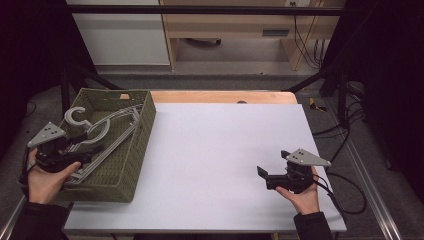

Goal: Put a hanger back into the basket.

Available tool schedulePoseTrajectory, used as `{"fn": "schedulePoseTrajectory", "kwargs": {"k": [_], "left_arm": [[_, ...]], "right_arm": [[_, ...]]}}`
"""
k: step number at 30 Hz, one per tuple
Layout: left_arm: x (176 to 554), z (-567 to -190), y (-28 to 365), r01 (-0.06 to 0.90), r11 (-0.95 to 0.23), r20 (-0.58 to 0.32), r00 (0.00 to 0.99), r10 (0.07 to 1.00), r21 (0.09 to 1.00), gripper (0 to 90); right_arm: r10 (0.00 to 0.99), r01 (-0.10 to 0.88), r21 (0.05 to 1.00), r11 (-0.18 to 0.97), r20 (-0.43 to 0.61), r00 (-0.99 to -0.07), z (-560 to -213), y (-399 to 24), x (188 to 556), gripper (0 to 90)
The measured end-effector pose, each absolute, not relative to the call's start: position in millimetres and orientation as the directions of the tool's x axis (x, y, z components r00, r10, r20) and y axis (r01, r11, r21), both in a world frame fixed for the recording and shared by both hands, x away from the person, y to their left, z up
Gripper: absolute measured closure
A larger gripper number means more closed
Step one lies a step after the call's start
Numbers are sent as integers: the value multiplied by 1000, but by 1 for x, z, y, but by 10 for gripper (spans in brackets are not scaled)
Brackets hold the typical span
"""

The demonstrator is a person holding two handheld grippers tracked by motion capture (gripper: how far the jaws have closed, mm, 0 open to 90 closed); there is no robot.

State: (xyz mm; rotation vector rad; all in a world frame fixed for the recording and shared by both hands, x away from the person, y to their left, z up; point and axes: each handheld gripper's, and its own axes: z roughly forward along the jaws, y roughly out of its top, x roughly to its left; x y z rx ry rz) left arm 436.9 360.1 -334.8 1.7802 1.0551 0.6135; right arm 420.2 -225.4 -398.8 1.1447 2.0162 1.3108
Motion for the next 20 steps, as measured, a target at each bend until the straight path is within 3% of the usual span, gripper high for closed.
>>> {"fn": "schedulePoseTrajectory", "kwargs": {"k": [7,20], "left_arm": [[426,-350,323,348,-194,-53,589,806,917,113],[418,-375,298,333,-233,-31,629,777,914,66]], "right_arm": [[841,378,907,186,52,-539,-398,-227,418,20],[836,364,914,178,54,-546,-397,-230,415,21]]}}
